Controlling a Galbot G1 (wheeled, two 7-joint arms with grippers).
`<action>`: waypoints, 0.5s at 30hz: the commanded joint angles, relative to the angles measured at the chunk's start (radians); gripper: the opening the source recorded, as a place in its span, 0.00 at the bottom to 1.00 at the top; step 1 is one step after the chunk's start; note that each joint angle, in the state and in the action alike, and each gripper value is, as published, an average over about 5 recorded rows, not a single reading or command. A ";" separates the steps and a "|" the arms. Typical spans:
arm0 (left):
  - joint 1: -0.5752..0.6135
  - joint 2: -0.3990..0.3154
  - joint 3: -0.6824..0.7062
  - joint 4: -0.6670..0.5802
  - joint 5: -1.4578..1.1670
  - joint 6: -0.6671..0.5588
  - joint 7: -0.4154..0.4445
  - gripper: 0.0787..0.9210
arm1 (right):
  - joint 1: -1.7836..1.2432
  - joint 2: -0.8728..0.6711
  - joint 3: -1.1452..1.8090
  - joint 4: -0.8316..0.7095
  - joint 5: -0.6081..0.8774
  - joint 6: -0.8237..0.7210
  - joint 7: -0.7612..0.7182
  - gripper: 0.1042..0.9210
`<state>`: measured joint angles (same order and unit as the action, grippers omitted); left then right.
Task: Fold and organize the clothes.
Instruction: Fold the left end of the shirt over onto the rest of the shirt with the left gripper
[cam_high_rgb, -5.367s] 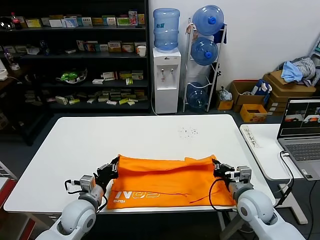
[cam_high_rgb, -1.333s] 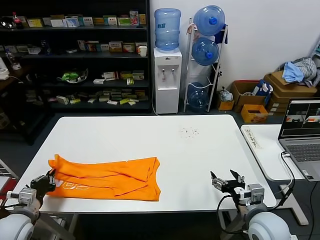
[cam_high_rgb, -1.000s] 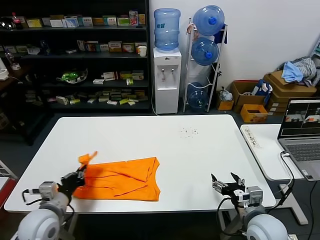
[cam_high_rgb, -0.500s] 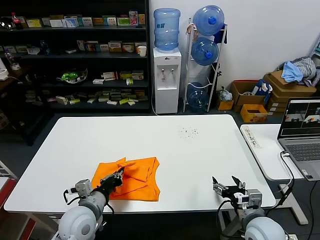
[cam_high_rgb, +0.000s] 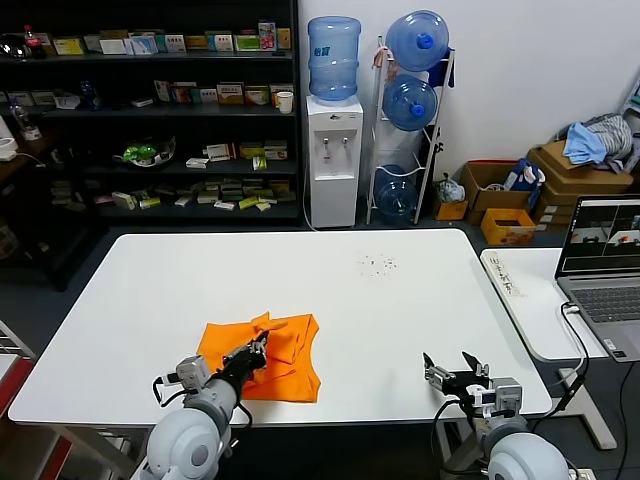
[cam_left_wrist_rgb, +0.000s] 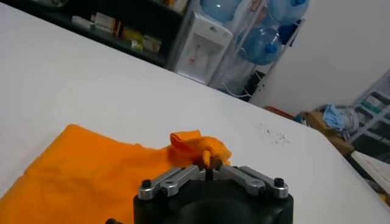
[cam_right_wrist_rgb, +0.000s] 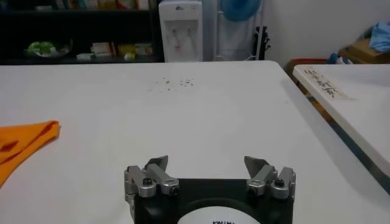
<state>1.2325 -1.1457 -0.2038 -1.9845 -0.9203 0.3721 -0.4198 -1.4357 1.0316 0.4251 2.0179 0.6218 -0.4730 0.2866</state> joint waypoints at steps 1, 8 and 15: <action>-0.034 -0.052 0.028 0.026 0.021 0.002 -0.014 0.04 | 0.000 0.002 -0.002 -0.001 0.000 -0.001 -0.001 0.88; -0.051 -0.076 0.032 0.057 0.041 -0.007 -0.006 0.04 | 0.002 0.002 -0.004 -0.003 0.000 -0.001 -0.002 0.88; -0.024 -0.069 0.037 0.021 -0.006 0.000 0.006 0.07 | 0.008 0.001 -0.007 -0.011 0.002 -0.001 -0.003 0.88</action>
<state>1.1962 -1.2101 -0.1754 -1.9421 -0.8892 0.3677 -0.4157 -1.4294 1.0323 0.4196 2.0093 0.6222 -0.4739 0.2842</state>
